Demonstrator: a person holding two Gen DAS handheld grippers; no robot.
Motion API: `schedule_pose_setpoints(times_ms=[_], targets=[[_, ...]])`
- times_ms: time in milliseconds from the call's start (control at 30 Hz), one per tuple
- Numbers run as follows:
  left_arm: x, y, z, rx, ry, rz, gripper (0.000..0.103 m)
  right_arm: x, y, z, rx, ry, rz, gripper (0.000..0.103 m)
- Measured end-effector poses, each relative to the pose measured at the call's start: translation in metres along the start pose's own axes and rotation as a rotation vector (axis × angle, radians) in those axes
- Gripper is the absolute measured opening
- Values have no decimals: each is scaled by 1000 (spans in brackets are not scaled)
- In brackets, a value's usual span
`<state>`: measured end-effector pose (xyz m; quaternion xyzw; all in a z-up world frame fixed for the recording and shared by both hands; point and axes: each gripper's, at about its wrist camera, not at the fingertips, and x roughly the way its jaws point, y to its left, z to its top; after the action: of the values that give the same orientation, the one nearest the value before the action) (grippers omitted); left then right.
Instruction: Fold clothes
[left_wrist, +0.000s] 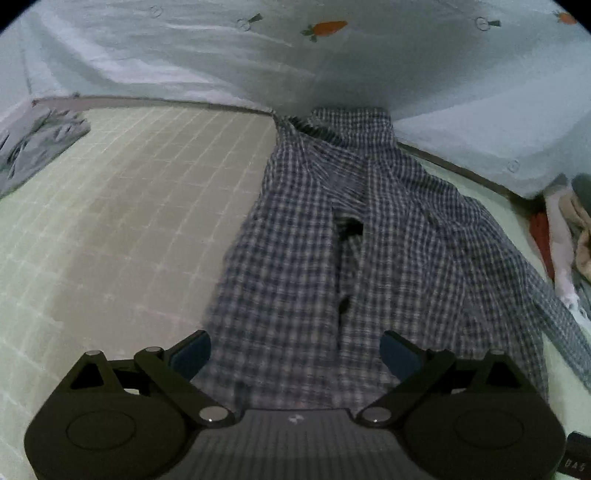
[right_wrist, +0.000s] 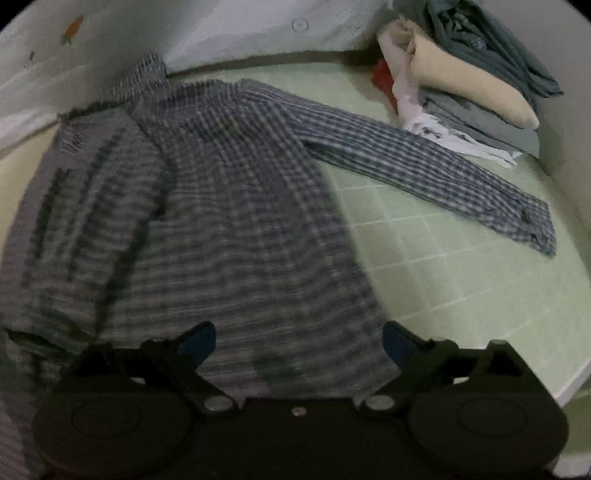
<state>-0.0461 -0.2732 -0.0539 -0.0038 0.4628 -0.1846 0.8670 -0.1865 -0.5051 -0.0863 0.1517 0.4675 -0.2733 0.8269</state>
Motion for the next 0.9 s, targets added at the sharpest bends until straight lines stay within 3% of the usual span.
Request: schedule_pose_setpoints(times_ms=[133, 300, 367, 533, 600, 767, 900], targets=[[4, -20, -5, 4, 32, -3, 94, 9, -30, 10, 15, 28, 38, 101], [14, -34, -16, -9, 90, 33, 74, 18, -42, 11, -6, 46, 44, 101], [16, -35, -21, -23, 100, 35, 61, 23, -45, 9, -2, 54, 45, 101], [20, -40, -26, 0, 123, 43, 15, 29, -54, 9, 37, 71, 51, 101], [18, -38, -25, 8, 117, 18, 5, 29, -53, 8, 46, 68, 47, 101], [-1, -32, -19, 26, 80, -79, 3, 26, -46, 6, 63, 66, 35, 101], [-27, -21, -17, -25, 61, -189, 3, 20, -35, 2, 76, 59, 32, 101]])
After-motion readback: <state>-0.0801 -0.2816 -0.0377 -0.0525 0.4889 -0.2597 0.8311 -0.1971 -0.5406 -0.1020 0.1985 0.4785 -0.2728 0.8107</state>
